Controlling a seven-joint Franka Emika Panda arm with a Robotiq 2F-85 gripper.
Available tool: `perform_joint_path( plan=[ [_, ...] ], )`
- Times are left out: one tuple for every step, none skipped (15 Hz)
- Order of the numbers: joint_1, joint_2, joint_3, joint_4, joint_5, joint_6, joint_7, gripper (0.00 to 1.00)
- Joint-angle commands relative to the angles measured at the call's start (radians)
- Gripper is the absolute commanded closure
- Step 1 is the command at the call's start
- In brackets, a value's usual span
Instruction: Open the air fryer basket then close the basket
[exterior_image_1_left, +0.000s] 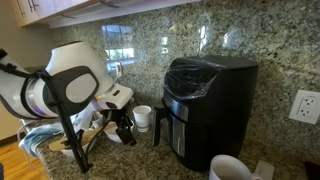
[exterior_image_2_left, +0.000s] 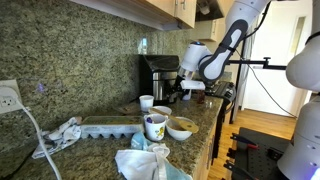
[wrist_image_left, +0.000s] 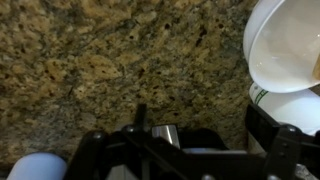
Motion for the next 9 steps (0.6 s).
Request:
perform_joint_path(
  plan=[
    [-0.075,-0.039,0.086,-0.007,0.097,-0.066,-0.106,0.00],
    [-0.092,-0.042,0.106,-0.005,0.120,-0.079,-0.132,0.00],
    [-0.108,-0.042,0.127,-0.001,0.146,-0.092,-0.158,0.00],
    [-0.123,-0.045,0.144,0.001,0.167,-0.105,-0.181,0.00],
    [-0.135,-0.052,0.160,0.005,0.186,-0.120,-0.200,0.00],
    [-0.148,-0.057,0.175,0.007,0.204,-0.130,-0.219,0.00],
    [-0.159,-0.064,0.188,0.008,0.220,-0.139,-0.236,0.00],
    [-0.167,-0.073,0.200,0.010,0.233,-0.150,-0.246,0.00],
    [-0.177,-0.081,0.211,0.011,0.247,-0.154,-0.259,0.00]
  ],
)
